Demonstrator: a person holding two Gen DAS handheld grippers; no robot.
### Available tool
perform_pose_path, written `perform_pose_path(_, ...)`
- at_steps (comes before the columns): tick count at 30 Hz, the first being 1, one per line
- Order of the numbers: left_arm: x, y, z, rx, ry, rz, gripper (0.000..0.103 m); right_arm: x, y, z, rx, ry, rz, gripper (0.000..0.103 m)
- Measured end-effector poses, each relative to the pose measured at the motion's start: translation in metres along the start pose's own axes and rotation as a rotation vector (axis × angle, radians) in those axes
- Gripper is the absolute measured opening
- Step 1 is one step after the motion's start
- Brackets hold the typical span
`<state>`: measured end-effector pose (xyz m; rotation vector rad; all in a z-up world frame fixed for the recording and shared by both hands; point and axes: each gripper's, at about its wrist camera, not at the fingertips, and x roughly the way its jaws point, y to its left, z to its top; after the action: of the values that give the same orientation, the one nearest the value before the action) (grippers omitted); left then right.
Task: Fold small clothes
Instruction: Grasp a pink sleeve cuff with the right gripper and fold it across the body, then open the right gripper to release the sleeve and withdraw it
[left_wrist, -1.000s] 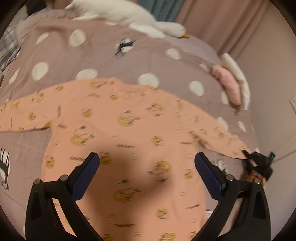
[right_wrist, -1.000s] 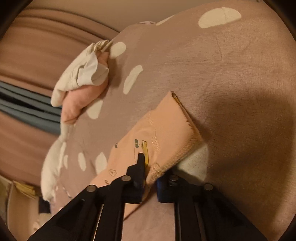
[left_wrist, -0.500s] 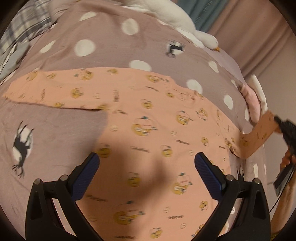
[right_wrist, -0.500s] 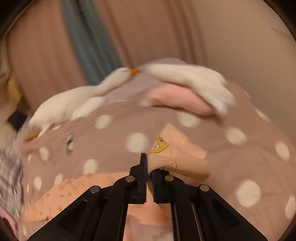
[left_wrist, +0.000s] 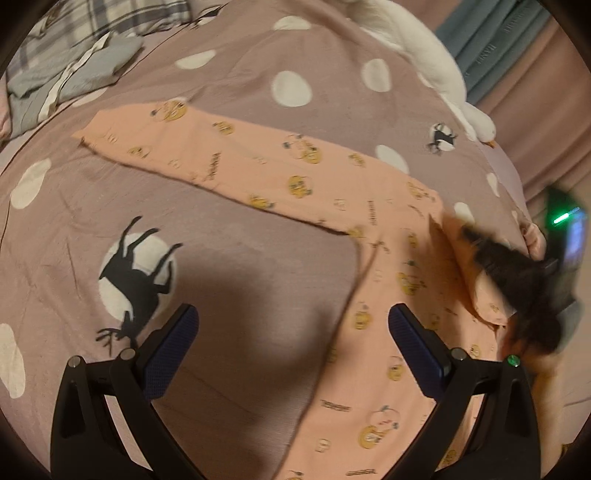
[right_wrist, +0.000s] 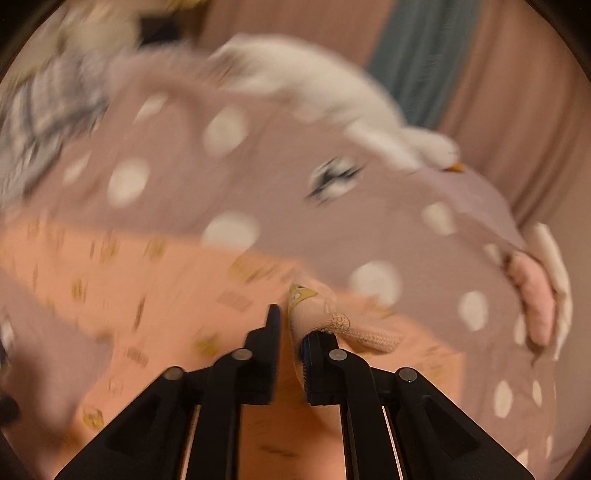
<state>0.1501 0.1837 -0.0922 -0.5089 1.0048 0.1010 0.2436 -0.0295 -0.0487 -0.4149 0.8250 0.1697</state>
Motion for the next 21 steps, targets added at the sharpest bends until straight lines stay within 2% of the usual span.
perform_pose_path(1,0.002,0.004,0.001,-0.006,0.004,0.001,0.103,0.005,0.007,-0.005,-0.028,0.025,-0.005,0.009)
perform_pose_path(2,0.004,0.006,0.002,-0.01,0.007,0.0,0.103,0.016,0.02,-0.011,-0.08,0.068,-0.016,0.018)
perform_pose_path(4,0.007,0.012,0.003,-0.026,0.016,-0.005,0.103,0.025,0.038,-0.024,-0.187,0.11,-0.04,0.027)
perform_pose_path(6,0.009,0.017,0.005,-0.045,0.02,-0.014,0.103,0.016,0.044,-0.03,-0.297,0.069,-0.092,0.031)
perform_pose_path(7,0.009,0.019,0.006,-0.056,0.02,-0.02,0.103,0.011,0.043,-0.03,-0.326,0.059,-0.091,0.042)
perform_pose_path(8,0.009,0.021,0.006,-0.066,0.02,-0.026,0.103,0.004,0.04,-0.029,-0.34,0.041,-0.078,0.049)
perform_pose_path(10,0.009,0.025,0.008,-0.083,0.015,-0.039,0.103,-0.015,0.026,-0.023,-0.323,-0.005,0.001,0.051)
perform_pose_path(12,0.008,0.03,0.01,-0.094,0.008,-0.051,0.103,-0.03,0.008,-0.015,-0.245,-0.025,0.098,0.051)
perform_pose_path(13,0.007,0.033,0.011,-0.1,0.003,-0.059,0.103,-0.04,-0.011,-0.011,-0.147,-0.044,0.201,0.054)
perform_pose_path(15,0.006,0.041,0.013,-0.115,-0.004,-0.069,0.103,-0.049,-0.039,-0.008,0.008,-0.069,0.34,0.064)
perform_pose_path(19,0.006,0.06,0.018,-0.157,-0.011,-0.062,0.103,-0.034,-0.086,-0.022,0.395,-0.083,0.601,0.065)
perform_pose_path(21,0.006,0.068,0.021,-0.176,-0.014,-0.052,0.103,-0.024,-0.082,-0.031,0.458,-0.061,0.643,0.068)
